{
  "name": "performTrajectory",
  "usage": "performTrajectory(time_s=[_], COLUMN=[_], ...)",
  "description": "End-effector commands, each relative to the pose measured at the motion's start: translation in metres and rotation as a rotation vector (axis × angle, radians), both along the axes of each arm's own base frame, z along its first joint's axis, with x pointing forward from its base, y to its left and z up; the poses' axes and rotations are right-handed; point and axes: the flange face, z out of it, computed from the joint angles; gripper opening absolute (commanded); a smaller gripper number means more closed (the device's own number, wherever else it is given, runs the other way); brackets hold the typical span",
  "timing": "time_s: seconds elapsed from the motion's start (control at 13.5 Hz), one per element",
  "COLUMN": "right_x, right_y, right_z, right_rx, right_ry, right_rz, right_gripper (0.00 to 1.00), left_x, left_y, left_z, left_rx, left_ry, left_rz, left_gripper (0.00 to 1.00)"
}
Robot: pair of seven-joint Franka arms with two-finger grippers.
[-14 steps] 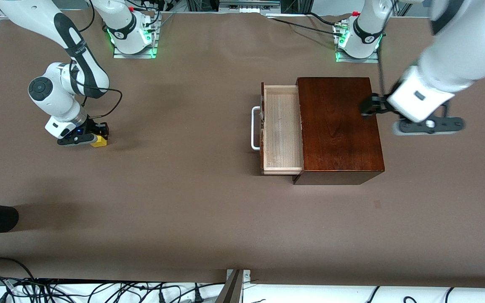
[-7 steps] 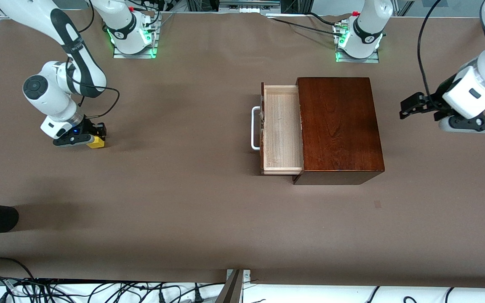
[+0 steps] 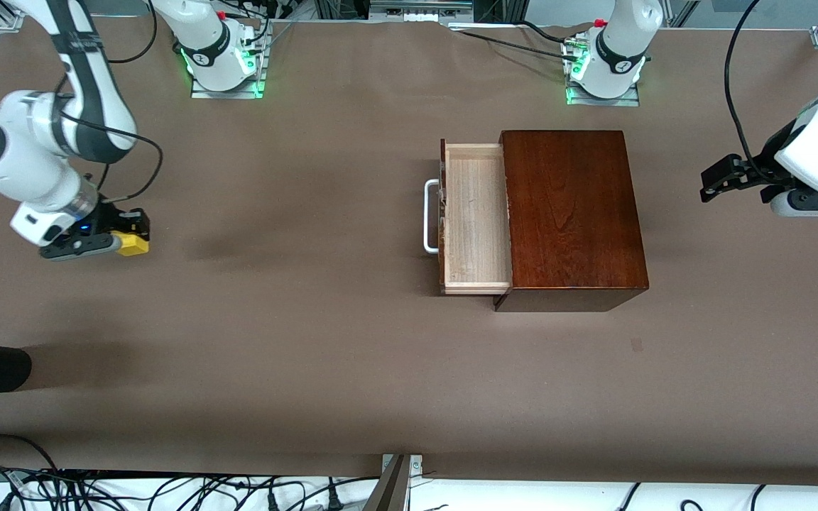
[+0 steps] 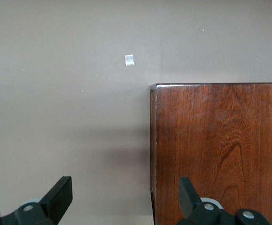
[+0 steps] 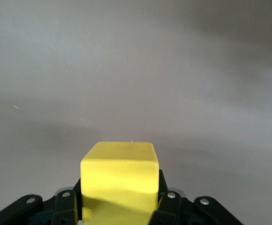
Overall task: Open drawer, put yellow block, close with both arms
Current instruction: 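Grasp the yellow cube with the right gripper and carry it over the drawer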
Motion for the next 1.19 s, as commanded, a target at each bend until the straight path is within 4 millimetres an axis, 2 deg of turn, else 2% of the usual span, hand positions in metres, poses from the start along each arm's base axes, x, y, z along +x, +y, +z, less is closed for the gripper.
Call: performTrajectory(time_s=[0.0,0.15,0.3,0.44,0.59,0.74,0.89,1.11], right_x=[0.037,0.046,0.049,0.05,0.049,0.043,0.034,0.019], right_y=[0.018,0.032,0.056,0.086,0.117,0.165,0.204,0.253], right_z=[0.066,0.102,0.122,0.138,0.156,0.165,0.174,0.176], right_rx=[0.019,0.024,0.031,0.036,0.035,0.036,0.037,0.047], right_ry=[0.019,0.031,0.029,0.031,0.026,0.016,0.017,0.031], right_rz=[0.032,0.0,0.012,0.011,0.054,0.123,0.109,0.17], right_gripper=[0.1,0.1,0.1,0.1,0.1,0.1,0.1,0.0], left_x=[-0.007,-0.007,-0.005,0.0,0.003,0.003,0.006,0.01], left_y=[0.005,0.015,0.015,0.018,0.016,0.014,0.014,0.012], left_z=[0.015,0.014,0.012,0.021,0.019,0.018,0.017,0.014], left_rx=[0.012,0.012,0.014,0.015,0.018,0.018,0.019,0.018], left_ry=[-0.019,-0.002,-0.001,-0.028,-0.026,-0.024,-0.033,-0.044], left_rz=[-0.005,0.001,0.014,0.021,0.017,0.013,0.012,0.012], left_gripper=[1.0,1.0,1.0,1.0,1.0,1.0,1.0,1.0])
